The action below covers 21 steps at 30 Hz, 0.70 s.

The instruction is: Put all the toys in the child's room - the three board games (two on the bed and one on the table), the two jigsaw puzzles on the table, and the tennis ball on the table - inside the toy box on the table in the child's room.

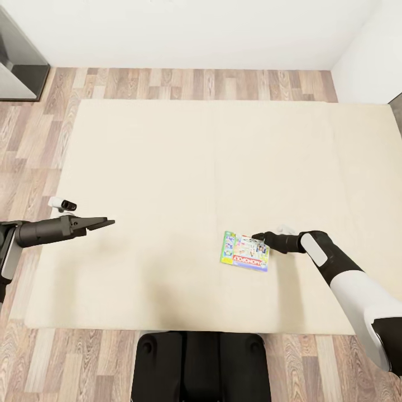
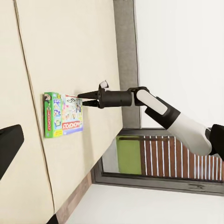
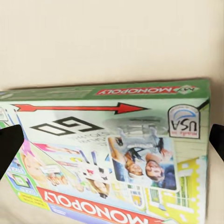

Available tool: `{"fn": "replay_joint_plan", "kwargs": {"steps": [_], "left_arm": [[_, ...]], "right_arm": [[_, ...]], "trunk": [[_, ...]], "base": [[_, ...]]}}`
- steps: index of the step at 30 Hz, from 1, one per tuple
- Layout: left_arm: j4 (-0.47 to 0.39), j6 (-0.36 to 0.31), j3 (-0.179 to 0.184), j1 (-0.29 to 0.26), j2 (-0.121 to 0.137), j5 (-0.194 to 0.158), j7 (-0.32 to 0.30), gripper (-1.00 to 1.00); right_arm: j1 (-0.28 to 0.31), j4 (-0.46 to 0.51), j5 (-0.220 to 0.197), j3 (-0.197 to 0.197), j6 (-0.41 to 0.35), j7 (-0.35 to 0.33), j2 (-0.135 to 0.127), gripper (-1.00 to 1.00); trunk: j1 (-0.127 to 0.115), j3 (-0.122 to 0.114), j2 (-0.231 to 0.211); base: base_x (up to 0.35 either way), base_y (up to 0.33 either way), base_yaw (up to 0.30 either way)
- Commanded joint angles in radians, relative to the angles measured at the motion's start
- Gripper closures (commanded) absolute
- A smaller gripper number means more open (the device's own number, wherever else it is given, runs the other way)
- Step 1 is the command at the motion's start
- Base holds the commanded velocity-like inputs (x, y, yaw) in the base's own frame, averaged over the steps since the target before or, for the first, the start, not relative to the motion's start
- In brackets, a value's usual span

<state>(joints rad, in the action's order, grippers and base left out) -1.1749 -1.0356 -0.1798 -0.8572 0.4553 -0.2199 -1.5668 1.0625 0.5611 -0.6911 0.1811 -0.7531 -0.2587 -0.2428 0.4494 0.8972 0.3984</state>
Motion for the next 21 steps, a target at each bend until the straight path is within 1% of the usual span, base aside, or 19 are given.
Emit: {"fn": "replay_joint_plan", "kwargs": {"steps": [1, 5, 10, 15, 21], "left_arm": [[0.000, -0.011, 0.000, 0.000, 0.000, 0.001, -0.004, -1.00], [0.000, -0.010, 0.001, 0.000, 0.000, 0.001, -0.004, -1.00], [0.000, -0.011, 0.000, 0.000, 0.000, 0.001, -0.004, -1.00], [0.000, -0.010, 0.000, 0.000, 0.000, 0.001, -0.004, -1.00], [0.000, -0.010, 0.000, 0.000, 0.000, 0.001, -0.004, -1.00]], "right_arm": [[0.001, 0.000, 0.004, 0.004, -0.001, -0.005, -0.001, -1.00], [0.001, 0.000, 0.004, 0.004, -0.001, -0.005, -0.001, -1.00], [0.001, 0.000, 0.004, 0.004, -0.001, -0.005, -0.001, -1.00], [0.001, 0.000, 0.004, 0.004, 0.000, -0.005, -0.001, -1.00], [0.001, 0.001, 0.004, 0.004, 0.000, -0.005, -0.001, -1.00]], "trunk": [[0.001, 0.001, 0.002], [0.001, 0.001, 0.002], [0.001, 0.001, 0.002], [0.001, 0.001, 0.002], [0.001, 0.001, 0.002]], "base": [[0.004, 0.003, 0.000], [0.002, 0.015, 0.000], [0.000, 0.157, 0.000], [0.000, 0.057, 0.000], [0.000, 0.115, 0.000]]}}
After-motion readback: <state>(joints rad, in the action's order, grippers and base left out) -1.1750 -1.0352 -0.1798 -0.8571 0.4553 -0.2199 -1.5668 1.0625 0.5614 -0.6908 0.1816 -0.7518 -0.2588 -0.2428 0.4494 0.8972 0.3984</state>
